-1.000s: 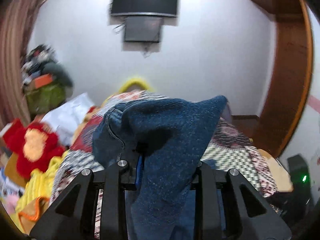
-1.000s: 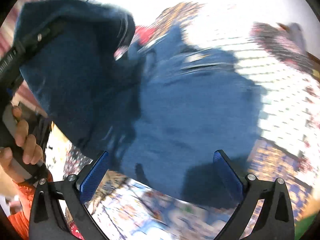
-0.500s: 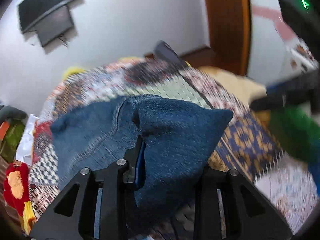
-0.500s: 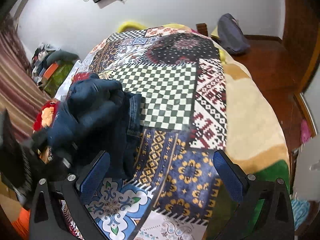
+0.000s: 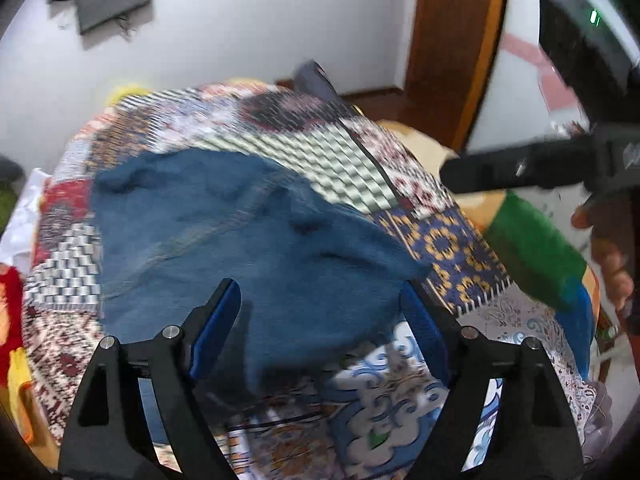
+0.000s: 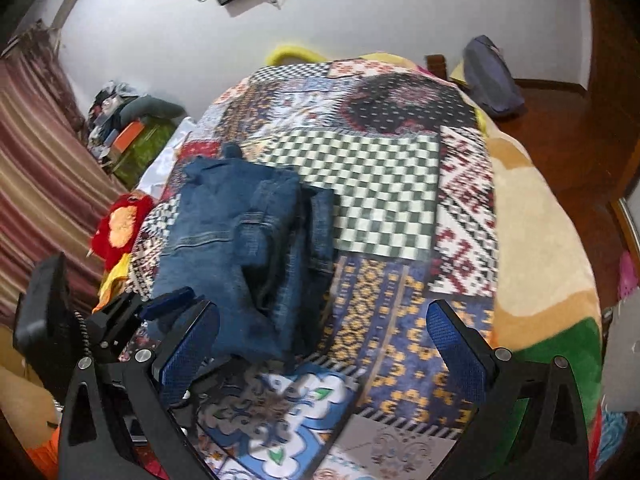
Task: Fold large clothes
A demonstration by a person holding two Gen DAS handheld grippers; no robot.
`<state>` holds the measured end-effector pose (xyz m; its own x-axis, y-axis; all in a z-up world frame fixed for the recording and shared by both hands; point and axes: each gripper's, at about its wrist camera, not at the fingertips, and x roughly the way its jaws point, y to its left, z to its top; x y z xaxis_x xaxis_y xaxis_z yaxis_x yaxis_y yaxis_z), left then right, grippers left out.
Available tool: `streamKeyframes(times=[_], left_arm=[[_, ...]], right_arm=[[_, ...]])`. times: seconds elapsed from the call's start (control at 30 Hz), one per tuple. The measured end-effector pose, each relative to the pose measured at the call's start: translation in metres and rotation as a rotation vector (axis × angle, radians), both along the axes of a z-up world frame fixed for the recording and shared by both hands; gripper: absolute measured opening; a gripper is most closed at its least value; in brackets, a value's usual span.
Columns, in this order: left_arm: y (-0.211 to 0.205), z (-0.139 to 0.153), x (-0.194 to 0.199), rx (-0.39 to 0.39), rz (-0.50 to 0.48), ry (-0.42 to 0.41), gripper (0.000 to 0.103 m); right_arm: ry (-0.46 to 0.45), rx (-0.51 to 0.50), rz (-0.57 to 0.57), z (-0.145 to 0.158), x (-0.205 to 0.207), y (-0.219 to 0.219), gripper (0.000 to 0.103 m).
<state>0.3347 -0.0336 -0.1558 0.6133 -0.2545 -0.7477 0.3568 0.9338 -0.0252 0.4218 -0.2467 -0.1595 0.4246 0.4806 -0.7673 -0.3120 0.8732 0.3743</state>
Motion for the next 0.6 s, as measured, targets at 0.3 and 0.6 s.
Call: streamKeyframes(times=[0.3,0.6], left_arm=[[0.097,0.018,0.002,-0.003,0.235,-0.053,0.096],[0.14,-0.057,0.012,-0.084,0.339,0.141,0.1]], right_arm=[[-0.003,-0.015,0.154,-0.009,0.003,0.073,0.103],[0.129,-0.125,0.191,-0.081,0.02,0.082,0.103]])
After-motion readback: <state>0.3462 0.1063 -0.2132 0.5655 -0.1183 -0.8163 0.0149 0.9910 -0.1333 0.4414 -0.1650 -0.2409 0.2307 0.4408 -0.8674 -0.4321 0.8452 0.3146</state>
